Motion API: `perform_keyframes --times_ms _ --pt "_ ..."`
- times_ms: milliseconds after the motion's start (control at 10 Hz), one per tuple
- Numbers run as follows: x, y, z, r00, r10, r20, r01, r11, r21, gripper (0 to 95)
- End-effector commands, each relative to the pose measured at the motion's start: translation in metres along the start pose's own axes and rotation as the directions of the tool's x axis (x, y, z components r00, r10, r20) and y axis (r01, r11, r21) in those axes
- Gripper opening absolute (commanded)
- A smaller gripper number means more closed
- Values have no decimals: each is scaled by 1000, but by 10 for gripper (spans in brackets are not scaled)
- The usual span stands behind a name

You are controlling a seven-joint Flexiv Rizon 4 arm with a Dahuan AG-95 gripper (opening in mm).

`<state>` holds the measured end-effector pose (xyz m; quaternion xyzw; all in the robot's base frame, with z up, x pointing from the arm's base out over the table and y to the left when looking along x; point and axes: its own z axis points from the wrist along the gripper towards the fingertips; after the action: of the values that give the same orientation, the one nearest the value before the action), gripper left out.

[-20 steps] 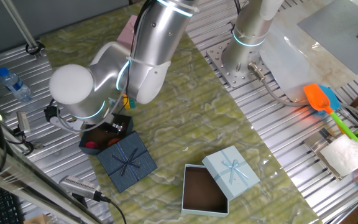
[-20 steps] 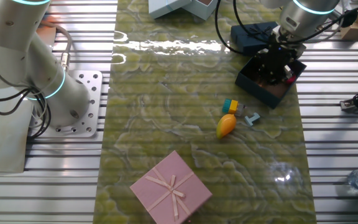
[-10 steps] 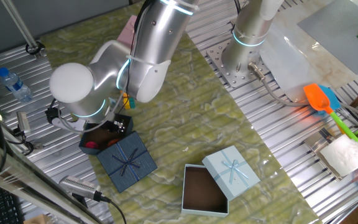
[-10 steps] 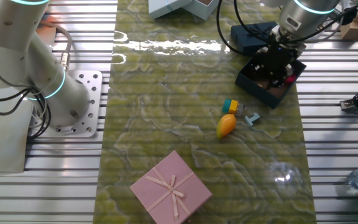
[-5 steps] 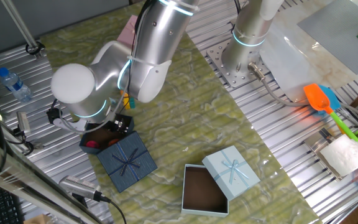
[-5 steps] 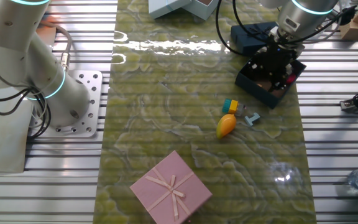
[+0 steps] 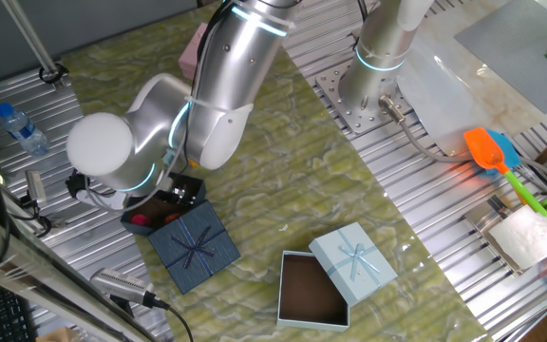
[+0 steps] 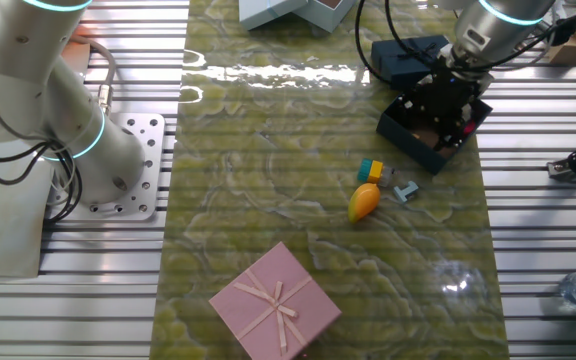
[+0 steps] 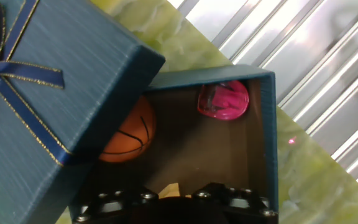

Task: Take everything out of the gift box

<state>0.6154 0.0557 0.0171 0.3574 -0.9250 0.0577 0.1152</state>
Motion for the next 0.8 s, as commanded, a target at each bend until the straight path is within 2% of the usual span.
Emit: perform_keyframes --times_ms 100,800 --pt "2 0 -1 1000 1 -8 -1 1000 4 380" --pt "6 -2 0 999 -24 -21 24 1000 10 380"
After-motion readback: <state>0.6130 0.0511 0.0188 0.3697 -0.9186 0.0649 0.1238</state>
